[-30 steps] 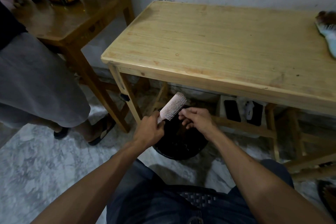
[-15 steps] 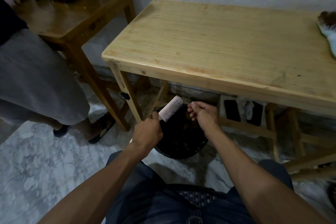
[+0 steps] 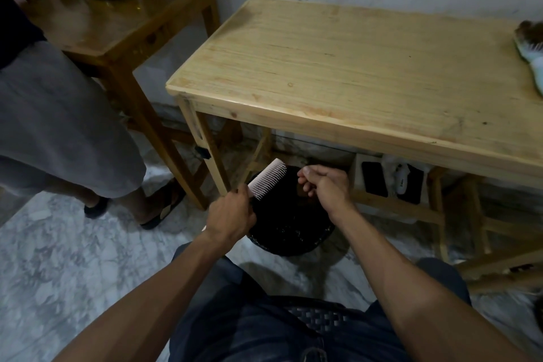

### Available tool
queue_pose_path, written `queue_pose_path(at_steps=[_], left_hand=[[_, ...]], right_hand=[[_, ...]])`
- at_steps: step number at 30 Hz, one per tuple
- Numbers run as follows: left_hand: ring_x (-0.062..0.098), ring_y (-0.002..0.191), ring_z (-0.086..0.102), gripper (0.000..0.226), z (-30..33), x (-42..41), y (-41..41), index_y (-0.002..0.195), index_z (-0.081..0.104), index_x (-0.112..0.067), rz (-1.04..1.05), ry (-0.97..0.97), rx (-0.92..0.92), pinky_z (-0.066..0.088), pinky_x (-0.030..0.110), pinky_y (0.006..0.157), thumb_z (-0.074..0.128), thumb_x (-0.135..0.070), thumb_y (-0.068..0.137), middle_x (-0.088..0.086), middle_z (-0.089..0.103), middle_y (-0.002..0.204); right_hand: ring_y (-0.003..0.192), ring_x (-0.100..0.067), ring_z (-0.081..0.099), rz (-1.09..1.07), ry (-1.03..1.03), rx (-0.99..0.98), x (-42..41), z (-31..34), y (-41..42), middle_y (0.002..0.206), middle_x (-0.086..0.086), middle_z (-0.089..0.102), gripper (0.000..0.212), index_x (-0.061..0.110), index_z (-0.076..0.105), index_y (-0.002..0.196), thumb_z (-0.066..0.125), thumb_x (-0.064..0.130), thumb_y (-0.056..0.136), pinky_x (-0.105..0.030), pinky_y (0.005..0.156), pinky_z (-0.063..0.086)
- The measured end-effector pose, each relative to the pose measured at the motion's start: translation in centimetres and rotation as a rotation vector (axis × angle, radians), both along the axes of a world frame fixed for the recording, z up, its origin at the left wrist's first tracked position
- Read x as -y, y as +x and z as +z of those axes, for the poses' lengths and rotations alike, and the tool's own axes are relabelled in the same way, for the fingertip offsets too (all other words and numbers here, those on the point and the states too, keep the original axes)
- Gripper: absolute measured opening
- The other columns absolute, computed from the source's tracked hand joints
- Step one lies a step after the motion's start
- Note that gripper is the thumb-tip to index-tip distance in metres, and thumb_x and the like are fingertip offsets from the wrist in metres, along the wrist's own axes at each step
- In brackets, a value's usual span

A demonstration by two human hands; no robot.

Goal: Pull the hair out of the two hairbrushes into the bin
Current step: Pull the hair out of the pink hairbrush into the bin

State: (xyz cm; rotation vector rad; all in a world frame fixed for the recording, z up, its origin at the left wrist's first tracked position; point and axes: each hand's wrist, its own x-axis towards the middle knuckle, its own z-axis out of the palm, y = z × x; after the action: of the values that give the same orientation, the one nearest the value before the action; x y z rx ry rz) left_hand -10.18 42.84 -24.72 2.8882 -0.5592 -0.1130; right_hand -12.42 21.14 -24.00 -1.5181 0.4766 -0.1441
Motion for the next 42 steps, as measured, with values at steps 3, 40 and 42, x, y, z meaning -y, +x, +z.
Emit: queue_pose_path(at_steps=[3, 40, 42], left_hand=[[0.033, 0.068, 0.066, 0.030, 0.0, -0.3, 0.2, 0.117, 0.050, -0.012, -0.087, -0.031, 0.058, 0.059, 0.044, 0.061, 0.055, -0.029, 0.092, 0.010, 0.068, 0.097], [0.031, 0.057, 0.061, 0.022, 1.7, -0.2, 1.6, 0.111, 0.059, -0.012, -0.114, -0.042, 0.266, 0.052, 0.038, 0.049, 0.055, -0.022, 0.092, 0.008, 0.068, 0.091], [0.032, 0.055, 0.061, 0.022, 1.7, 0.0, 1.4, 0.108, 0.060, -0.012, -0.145, -0.059, 0.277, 0.054, 0.039, 0.047, 0.056, -0.022, 0.090, 0.008, 0.068, 0.090]], right_hand=[[0.053, -0.007, 0.053, -0.075, 0.012, -0.045, 0.3, -0.3, 0.4, 0.066, 0.000, 0.069, 0.025, 0.016, 0.074, 0.075, 0.060, 0.010, 0.095, -0.015, 0.046, 0.040], [0.073, -0.014, 0.068, 0.253, -0.234, -0.302, 1.1, -0.3, 1.8, 0.114, -0.005, 0.067, 0.078, 0.020, 0.047, 0.145, 0.073, 0.001, 0.075, -0.029, 0.061, 0.060], [0.076, -0.013, 0.069, 0.370, -0.104, -0.236, 0.9, -0.2, 1.5, 0.119, 0.000, 0.066, 0.070, 0.020, 0.049, 0.140, 0.073, -0.004, 0.078, -0.025, 0.057, 0.058]])
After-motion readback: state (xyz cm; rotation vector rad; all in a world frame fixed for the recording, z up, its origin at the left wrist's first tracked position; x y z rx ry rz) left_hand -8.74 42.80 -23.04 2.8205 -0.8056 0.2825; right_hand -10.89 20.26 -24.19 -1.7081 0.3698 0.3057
